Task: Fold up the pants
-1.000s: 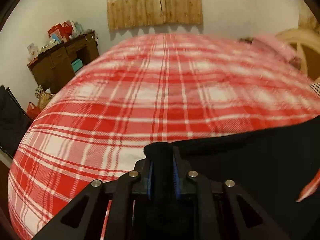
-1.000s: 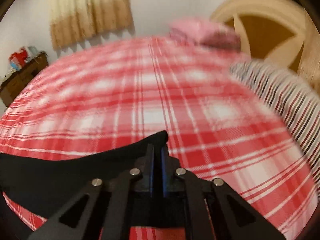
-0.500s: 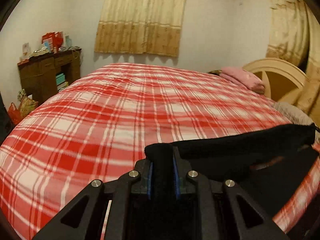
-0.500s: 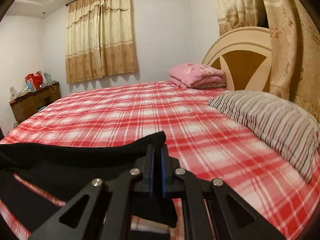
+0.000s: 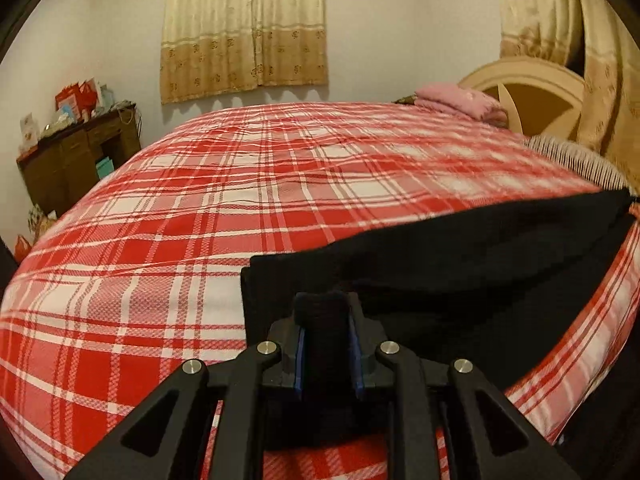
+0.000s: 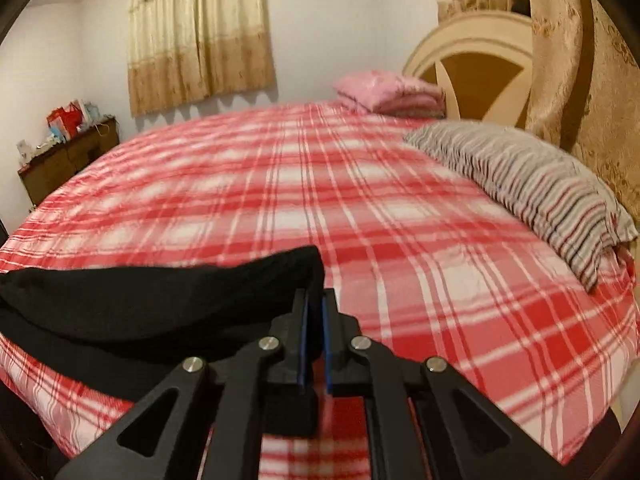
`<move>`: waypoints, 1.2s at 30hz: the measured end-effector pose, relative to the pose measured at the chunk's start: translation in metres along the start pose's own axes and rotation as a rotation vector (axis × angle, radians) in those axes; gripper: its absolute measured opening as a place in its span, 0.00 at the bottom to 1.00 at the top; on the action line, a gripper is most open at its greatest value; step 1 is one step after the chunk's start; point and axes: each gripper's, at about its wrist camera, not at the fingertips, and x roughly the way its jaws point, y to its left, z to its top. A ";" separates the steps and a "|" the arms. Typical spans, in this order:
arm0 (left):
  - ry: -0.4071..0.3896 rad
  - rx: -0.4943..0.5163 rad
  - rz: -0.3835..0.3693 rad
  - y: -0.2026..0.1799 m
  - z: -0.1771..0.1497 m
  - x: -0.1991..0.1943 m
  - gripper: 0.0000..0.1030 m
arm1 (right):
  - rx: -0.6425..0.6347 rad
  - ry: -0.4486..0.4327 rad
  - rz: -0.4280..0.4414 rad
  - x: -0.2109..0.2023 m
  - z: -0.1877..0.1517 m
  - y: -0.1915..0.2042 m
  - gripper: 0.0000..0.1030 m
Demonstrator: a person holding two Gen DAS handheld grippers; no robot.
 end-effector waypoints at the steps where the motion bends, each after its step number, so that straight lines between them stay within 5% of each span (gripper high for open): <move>1: 0.001 0.009 0.005 0.000 -0.001 -0.001 0.24 | 0.011 0.036 -0.008 0.004 -0.002 -0.003 0.10; 3: 0.007 0.030 0.011 0.000 -0.004 -0.004 0.31 | 0.002 0.061 -0.019 0.003 -0.016 -0.004 0.10; 5: 0.013 0.061 0.048 -0.001 -0.008 -0.008 0.49 | -0.016 0.079 -0.043 -0.003 -0.030 -0.001 0.11; 7: 0.005 0.078 0.076 0.002 -0.012 -0.013 0.57 | -0.015 0.088 -0.057 -0.010 -0.037 0.000 0.19; 9: 0.008 0.075 0.068 0.004 -0.015 -0.017 0.57 | -0.012 0.087 -0.098 -0.020 -0.043 0.001 0.62; 10: 0.003 0.077 0.069 0.003 -0.017 -0.018 0.57 | -0.012 0.084 -0.107 -0.025 -0.045 0.001 0.67; 15: -0.011 0.134 0.121 -0.006 -0.018 -0.012 0.57 | -0.044 0.034 -0.086 -0.049 -0.044 0.033 0.67; 20: -0.026 0.219 0.182 -0.016 -0.013 -0.010 0.57 | -0.230 0.011 0.020 -0.051 -0.029 0.127 0.67; 21: -0.026 0.230 0.182 -0.018 -0.012 -0.009 0.55 | -0.273 0.021 0.051 -0.046 -0.028 0.151 0.66; 24: 0.002 0.223 0.080 -0.017 -0.010 -0.008 0.27 | -0.433 0.059 0.174 -0.022 -0.034 0.238 0.63; 30: 0.012 0.210 0.022 -0.021 -0.015 -0.008 0.19 | -0.610 0.114 0.378 0.024 -0.056 0.360 0.61; 36: -0.003 0.240 0.040 -0.026 -0.012 -0.011 0.14 | -0.735 0.142 0.407 0.062 -0.075 0.432 0.56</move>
